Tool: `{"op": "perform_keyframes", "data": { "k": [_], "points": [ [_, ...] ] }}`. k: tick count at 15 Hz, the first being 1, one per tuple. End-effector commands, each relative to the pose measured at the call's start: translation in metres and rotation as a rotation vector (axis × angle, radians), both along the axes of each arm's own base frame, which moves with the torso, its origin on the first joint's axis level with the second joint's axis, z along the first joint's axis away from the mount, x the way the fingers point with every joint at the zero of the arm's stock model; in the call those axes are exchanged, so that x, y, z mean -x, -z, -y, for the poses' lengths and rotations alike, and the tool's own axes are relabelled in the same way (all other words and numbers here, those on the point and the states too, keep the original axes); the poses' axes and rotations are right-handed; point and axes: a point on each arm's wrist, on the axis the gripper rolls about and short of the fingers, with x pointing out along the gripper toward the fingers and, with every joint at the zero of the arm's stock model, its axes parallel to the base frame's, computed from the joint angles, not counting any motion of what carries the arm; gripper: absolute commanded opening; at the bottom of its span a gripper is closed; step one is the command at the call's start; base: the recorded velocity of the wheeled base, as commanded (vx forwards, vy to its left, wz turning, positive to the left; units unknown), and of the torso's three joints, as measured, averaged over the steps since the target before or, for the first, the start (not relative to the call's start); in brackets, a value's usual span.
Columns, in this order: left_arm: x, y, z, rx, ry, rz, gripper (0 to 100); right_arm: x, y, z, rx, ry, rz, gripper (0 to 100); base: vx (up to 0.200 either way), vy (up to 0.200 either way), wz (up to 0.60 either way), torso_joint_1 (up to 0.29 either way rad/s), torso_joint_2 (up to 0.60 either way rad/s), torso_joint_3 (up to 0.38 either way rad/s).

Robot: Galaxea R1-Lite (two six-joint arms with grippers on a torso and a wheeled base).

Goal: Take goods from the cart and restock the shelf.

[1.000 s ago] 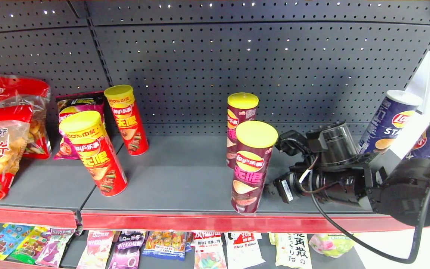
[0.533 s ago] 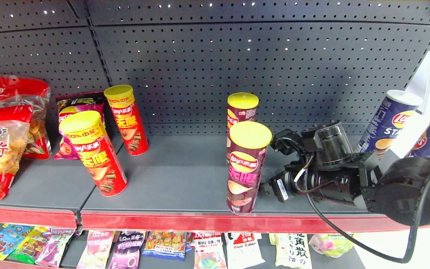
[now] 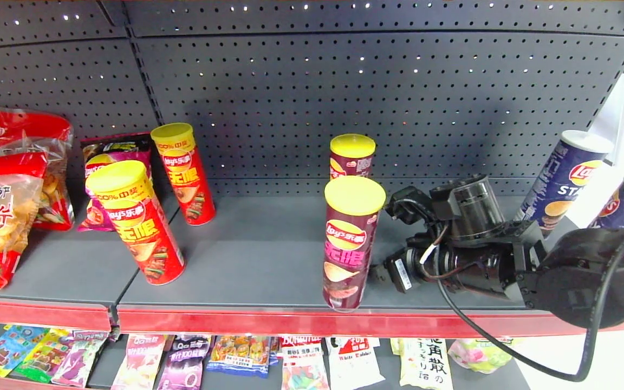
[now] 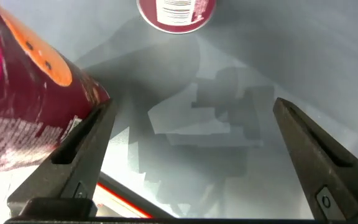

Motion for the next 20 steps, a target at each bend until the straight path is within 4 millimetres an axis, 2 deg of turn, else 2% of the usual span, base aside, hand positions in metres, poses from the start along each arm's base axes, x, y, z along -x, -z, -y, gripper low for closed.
{"op": "perform_keyframes", "data": {
  "k": [1,6,7,9,12,15,16,17,18,20],
  "points": [
    [0.000,0.000,0.000,0.000,0.000,0.001,100,0.001,0.001,-0.002,0.001,-0.006,-0.001,100,0.000,0.000,0.00,0.000,0.00,0.000],
    [0.000,0.000,0.000,0.000,0.000,0.000,100,0.003,0.003,0.002,0.000,-0.001,-0.005,100,0.000,0.000,0.00,0.000,0.00,0.000],
    [0.000,0.000,0.000,0.000,0.000,0.000,100,0.006,0.001,0.008,-0.001,0.011,-0.002,100,0.000,0.000,0.00,0.000,0.00,0.000],
    [0.000,0.000,0.000,0.000,0.000,0.001,100,0.019,-0.007,0.034,-0.013,0.055,0.018,100,0.000,0.000,0.00,0.000,0.00,0.000],
    [0.000,0.000,0.000,0.000,0.000,0.001,100,0.037,-0.014,0.052,-0.084,0.041,0.077,100,0.000,0.000,0.00,0.000,0.00,0.000],
    [0.000,0.000,0.000,0.000,0.000,0.001,100,0.065,-0.024,0.059,-0.267,-0.262,0.071,100,0.000,0.000,0.00,0.000,0.00,0.000],
    [0.000,0.000,0.000,0.000,0.000,0.001,100,0.065,-0.024,0.059,-0.267,-0.262,0.071,100,0.000,0.000,0.00,0.000,0.00,0.000],
    [0.000,0.000,0.000,0.000,0.000,0.001,100,0.064,-0.027,0.055,-0.311,-0.426,0.138,100,0.000,0.000,0.00,0.000,0.00,0.000],
    [0.000,0.000,0.000,0.000,0.000,0.000,100,0.062,-0.029,0.050,-0.325,-0.492,0.163,100,0.000,0.000,0.00,0.000,0.00,0.000],
    [0.000,0.000,0.000,0.000,0.000,0.000,100,0.057,-0.027,0.042,-0.313,-0.548,0.169,100,0.000,0.000,0.00,0.000,0.00,0.000]
  ]
}}
